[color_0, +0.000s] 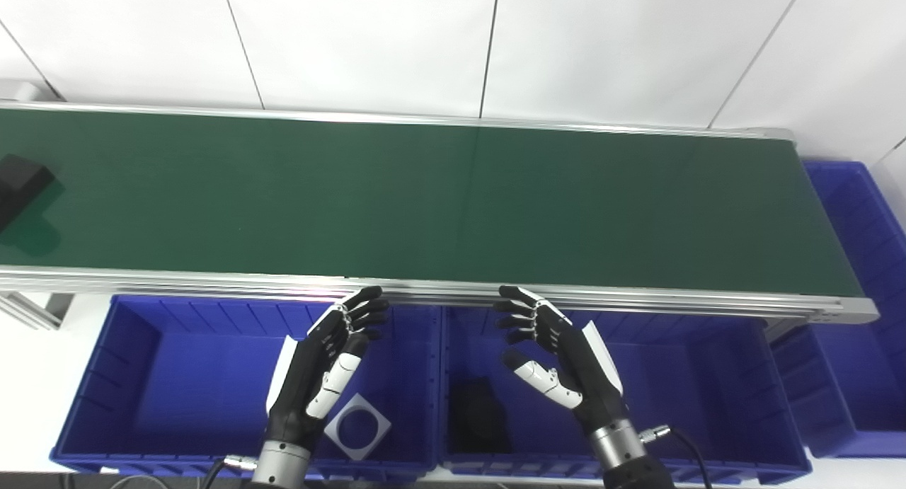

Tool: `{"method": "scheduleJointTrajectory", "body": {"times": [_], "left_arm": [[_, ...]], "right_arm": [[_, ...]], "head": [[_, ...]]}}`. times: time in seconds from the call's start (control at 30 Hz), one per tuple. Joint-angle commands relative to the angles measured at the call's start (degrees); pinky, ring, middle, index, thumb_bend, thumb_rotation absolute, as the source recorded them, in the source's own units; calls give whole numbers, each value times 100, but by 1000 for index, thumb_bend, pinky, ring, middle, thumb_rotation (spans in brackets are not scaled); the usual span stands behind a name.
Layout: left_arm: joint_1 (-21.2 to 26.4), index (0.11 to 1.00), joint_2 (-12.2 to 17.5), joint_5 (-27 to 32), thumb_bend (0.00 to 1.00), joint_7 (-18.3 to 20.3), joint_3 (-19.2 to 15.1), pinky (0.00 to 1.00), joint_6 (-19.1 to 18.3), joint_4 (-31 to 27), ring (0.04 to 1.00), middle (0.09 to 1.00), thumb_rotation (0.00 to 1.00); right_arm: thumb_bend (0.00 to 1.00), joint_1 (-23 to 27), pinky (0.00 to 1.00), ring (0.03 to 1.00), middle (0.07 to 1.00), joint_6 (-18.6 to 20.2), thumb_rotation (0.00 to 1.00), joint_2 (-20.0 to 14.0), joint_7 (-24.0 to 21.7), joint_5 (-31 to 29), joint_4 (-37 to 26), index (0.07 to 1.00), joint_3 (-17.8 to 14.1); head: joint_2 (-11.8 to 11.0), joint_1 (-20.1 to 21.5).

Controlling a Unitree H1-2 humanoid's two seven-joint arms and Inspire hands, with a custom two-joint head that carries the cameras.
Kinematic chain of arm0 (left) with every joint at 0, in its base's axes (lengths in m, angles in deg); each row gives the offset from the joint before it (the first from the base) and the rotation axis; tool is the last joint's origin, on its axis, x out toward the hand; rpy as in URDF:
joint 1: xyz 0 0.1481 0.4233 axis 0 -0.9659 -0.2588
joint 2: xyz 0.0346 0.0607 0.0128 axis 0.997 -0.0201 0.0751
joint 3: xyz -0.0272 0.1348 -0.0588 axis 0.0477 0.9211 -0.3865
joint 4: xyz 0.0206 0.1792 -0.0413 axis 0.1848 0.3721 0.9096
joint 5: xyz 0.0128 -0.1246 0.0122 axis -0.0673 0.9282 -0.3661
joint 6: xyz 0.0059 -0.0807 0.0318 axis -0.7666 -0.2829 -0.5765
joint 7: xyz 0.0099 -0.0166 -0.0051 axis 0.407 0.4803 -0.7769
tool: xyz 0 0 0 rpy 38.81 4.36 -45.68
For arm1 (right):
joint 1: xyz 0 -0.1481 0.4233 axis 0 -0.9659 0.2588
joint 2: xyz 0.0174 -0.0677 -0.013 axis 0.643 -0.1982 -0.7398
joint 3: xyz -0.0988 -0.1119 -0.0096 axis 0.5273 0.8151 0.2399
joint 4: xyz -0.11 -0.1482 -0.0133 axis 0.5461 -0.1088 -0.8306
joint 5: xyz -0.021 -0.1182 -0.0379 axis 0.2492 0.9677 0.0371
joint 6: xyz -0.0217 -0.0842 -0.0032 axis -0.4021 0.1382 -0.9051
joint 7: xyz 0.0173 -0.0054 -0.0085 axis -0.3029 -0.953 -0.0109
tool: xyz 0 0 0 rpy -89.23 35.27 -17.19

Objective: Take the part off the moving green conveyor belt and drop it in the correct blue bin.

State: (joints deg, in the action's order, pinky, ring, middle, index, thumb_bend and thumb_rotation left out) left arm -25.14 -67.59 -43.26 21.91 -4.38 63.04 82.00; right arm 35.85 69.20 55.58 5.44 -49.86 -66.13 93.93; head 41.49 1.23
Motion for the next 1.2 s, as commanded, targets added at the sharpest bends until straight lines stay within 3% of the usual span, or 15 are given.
{"method": "scheduleJointTrajectory", "body": {"times": [0.0, 0.2, 0.4, 1.17], "left_arm": [[35, 805, -24, -57, 610, -54, 12, 698, 163, -101, 741, 772, 836], [23, 804, -27, -68, 607, -63, 17, 694, 206, -91, 738, 771, 830], [-34, 803, -30, -57, 601, -57, 33, 691, 251, -98, 738, 770, 825], [-69, 815, 14, 15, 591, -8, 58, 693, 211, -167, 740, 776, 818]], "right_arm": [[630, 66, 630, 718, 778, -336, 686, 19, 8, -31, -80, 829, -24], [619, 47, 628, 717, 778, -379, 675, 19, 8, -36, -76, 827, -23], [609, -23, 633, 722, 779, -403, 669, 10, -9, -50, -101, 827, -10], [606, -73, 639, 721, 781, -420, 667, 46, 7, -32, -113, 827, -5]], "head": [[0, -5], [-33, -18], [-255, -97], [-267, -120]]}}
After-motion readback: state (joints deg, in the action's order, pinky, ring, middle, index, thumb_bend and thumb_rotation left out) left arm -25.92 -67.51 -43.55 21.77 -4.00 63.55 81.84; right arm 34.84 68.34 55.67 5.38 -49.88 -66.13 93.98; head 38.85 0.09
